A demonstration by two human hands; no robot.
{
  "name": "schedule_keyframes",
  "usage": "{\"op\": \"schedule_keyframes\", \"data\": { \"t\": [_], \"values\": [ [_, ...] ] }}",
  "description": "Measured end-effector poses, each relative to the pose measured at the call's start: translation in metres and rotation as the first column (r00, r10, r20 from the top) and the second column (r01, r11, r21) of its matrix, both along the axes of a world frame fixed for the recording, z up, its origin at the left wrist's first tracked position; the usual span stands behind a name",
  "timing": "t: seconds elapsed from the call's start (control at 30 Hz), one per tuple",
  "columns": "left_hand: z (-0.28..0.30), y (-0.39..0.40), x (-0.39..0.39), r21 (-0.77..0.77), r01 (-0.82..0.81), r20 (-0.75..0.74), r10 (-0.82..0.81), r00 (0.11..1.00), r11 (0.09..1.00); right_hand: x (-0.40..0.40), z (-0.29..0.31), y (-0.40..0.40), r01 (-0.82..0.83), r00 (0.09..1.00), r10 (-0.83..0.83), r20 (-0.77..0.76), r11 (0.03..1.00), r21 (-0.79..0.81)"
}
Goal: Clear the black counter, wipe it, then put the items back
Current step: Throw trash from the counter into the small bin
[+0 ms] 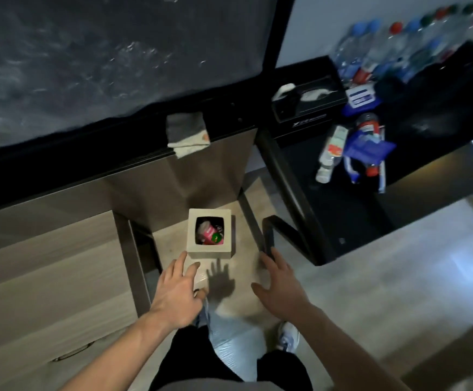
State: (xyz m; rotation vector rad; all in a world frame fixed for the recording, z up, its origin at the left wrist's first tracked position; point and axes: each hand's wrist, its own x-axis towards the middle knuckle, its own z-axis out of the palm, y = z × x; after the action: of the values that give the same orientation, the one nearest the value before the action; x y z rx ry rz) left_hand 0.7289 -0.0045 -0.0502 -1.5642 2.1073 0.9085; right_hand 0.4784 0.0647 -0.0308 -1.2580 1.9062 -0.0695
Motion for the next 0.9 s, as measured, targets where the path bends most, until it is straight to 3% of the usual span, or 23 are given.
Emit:
{"op": "schedule_keyframes", "data": {
  "t": [0.3,0.5,0.7,0.9],
  "values": [
    [0.052,0.027,-0.141,-0.105,0.098,-0.014,-0.1,0.995,0.99,-0.171,0.056,0.08,0.107,0.994,-0.107,0.005,0.991,-0.084],
    [0.082,0.062,-0.248,-0.132,0.043,-0.033,-0.047,0.998,0.99,-0.284,0.072,0.115,0.036,0.995,-0.044,-0.093,0.996,-0.085],
    [0.101,0.078,-0.31,-0.142,0.007,-0.076,-0.018,0.997,0.99,-0.358,0.077,0.101,-0.009,0.995,0.001,-0.095,0.997,-0.08],
    [0.092,0.046,-0.371,-0.112,0.001,-0.122,-0.015,0.992,0.994,-0.42,0.069,0.058,0.007,0.995,-0.011,-0.103,0.999,-0.036]
  ]
}}
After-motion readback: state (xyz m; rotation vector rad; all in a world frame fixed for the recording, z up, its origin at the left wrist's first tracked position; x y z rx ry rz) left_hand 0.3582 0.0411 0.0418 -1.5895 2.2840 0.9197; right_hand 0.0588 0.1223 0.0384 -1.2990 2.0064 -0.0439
